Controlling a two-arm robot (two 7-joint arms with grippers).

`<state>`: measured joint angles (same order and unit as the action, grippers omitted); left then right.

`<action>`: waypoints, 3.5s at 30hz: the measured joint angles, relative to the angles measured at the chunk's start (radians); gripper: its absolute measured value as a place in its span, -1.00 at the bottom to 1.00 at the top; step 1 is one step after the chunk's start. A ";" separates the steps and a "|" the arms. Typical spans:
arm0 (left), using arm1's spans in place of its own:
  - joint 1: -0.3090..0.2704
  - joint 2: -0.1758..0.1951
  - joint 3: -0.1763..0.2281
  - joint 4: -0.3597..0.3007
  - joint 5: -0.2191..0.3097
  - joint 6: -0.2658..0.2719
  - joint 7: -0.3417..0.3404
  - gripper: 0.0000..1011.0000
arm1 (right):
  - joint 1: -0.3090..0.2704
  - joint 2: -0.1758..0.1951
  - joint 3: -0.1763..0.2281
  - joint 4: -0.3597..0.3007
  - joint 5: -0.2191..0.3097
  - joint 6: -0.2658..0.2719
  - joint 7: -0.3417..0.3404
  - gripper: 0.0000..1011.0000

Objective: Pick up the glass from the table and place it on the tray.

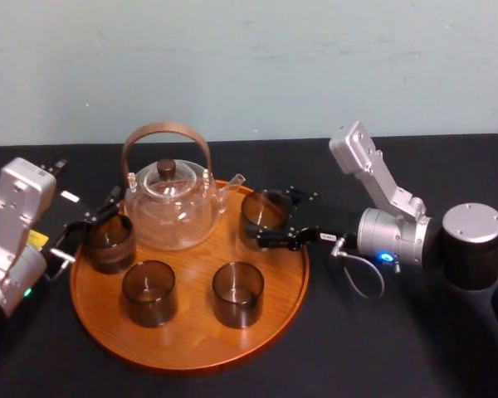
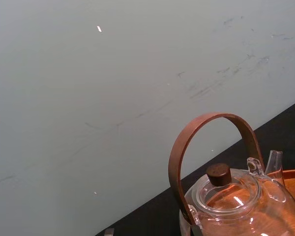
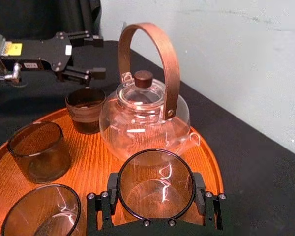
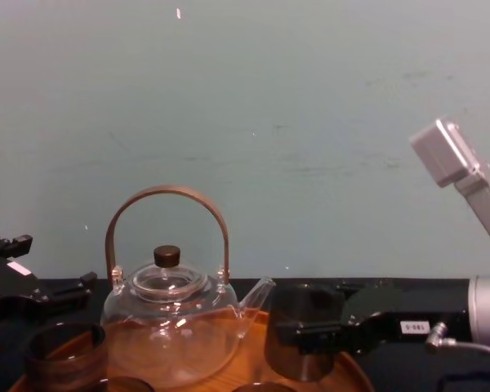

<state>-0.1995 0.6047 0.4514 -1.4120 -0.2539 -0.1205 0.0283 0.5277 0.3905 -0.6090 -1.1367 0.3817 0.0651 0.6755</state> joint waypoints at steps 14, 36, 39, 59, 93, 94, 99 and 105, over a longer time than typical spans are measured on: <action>0.000 0.000 0.000 0.000 0.000 0.000 0.000 0.98 | 0.003 -0.023 -0.006 0.053 -0.023 -0.015 -0.002 0.79; 0.000 0.000 0.000 0.000 0.000 0.000 0.000 0.98 | 0.003 -0.046 -0.002 0.092 -0.056 -0.015 -0.018 0.79; 0.000 0.000 0.000 0.000 0.000 0.000 0.000 0.98 | 0.002 -0.046 -0.002 0.092 -0.057 -0.015 -0.019 0.79; 0.000 0.000 0.000 0.000 0.000 0.000 0.000 0.98 | 0.002 -0.045 -0.002 0.093 -0.057 -0.012 -0.017 0.98; 0.000 0.000 0.000 0.000 0.000 0.000 0.000 0.98 | -0.109 0.068 0.065 -0.094 0.001 0.027 -0.033 0.98; 0.000 0.000 0.000 0.000 0.000 0.000 0.000 0.98 | -0.121 0.080 0.073 -0.112 0.008 0.030 -0.037 0.98; 0.000 0.000 0.000 0.000 0.000 0.000 0.000 0.98 | -0.157 0.117 0.095 -0.169 0.028 0.035 -0.044 0.98; 0.000 0.000 0.000 0.000 0.000 0.000 0.000 0.98 | -0.194 0.158 0.114 -0.224 0.045 0.033 -0.049 0.98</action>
<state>-0.1995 0.6047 0.4514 -1.4120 -0.2539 -0.1205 0.0283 0.3338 0.5480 -0.4947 -1.3607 0.4262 0.0986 0.6262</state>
